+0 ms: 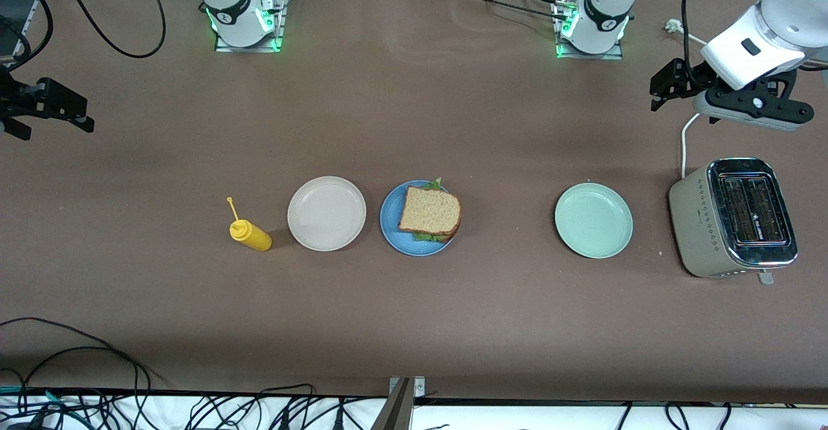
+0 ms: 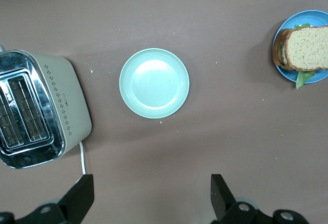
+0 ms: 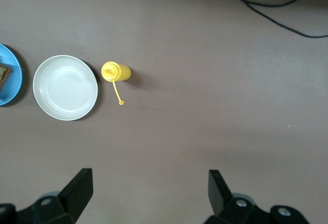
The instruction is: Make sandwich in blue plate with both arms
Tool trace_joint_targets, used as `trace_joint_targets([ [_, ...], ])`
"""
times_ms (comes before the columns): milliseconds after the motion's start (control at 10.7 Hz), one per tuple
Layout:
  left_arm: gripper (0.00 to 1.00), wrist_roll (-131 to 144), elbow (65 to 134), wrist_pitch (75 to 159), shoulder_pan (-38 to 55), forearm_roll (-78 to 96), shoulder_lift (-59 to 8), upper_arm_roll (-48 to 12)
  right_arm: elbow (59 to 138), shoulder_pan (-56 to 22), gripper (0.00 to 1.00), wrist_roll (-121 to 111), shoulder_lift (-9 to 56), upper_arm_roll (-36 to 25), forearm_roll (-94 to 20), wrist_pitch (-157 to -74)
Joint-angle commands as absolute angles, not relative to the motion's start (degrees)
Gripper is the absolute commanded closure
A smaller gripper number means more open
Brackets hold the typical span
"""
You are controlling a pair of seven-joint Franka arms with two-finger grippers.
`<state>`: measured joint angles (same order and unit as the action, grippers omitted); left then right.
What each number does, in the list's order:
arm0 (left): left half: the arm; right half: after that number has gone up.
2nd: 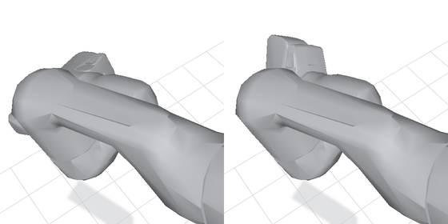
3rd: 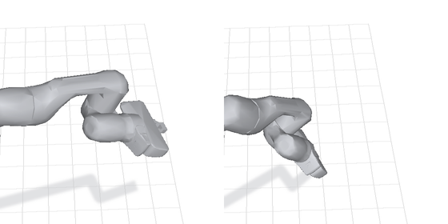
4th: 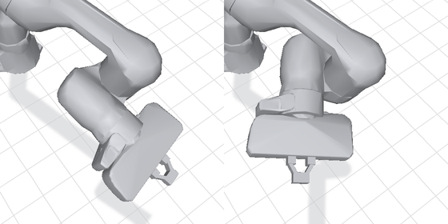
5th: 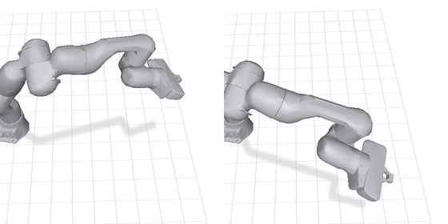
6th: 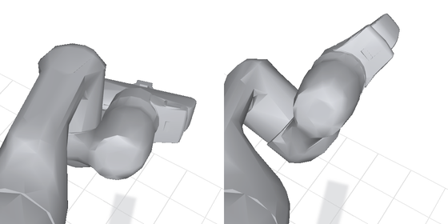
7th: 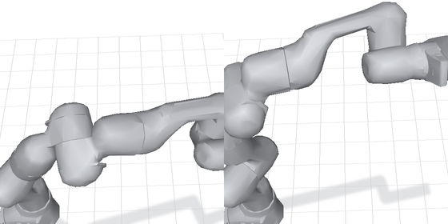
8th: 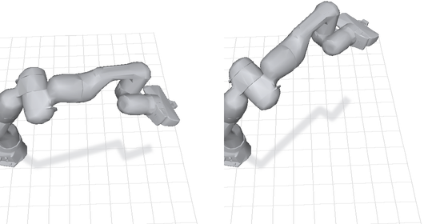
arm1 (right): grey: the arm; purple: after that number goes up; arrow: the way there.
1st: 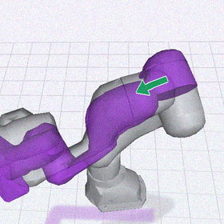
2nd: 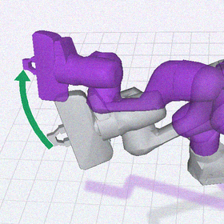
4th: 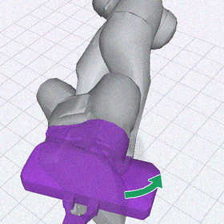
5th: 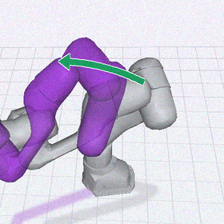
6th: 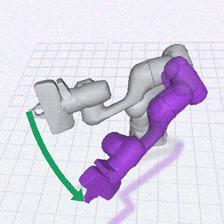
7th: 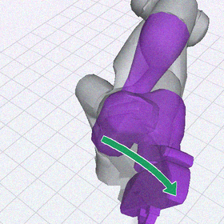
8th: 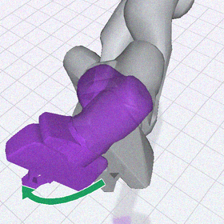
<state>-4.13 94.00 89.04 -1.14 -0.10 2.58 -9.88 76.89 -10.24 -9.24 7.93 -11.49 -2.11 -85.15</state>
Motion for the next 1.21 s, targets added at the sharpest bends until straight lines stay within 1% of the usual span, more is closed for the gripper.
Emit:
trace_joint_targets([
  [0, 0.00, -4.13, 92.38, 88.08, -1.14, 0.00, 2.29, -9.49, 77.26, -9.93, 0.00, -8.79, 8.26, -11.51, -2.90, -85.52],
  [1118, 0.00, -4.22, 92.02, 87.71, -1.76, -0.09, 1.23, -9.58, 77.17, -9.49, 0.00, -5.10, 8.09, -13.36, -0.53, -84.46],
])
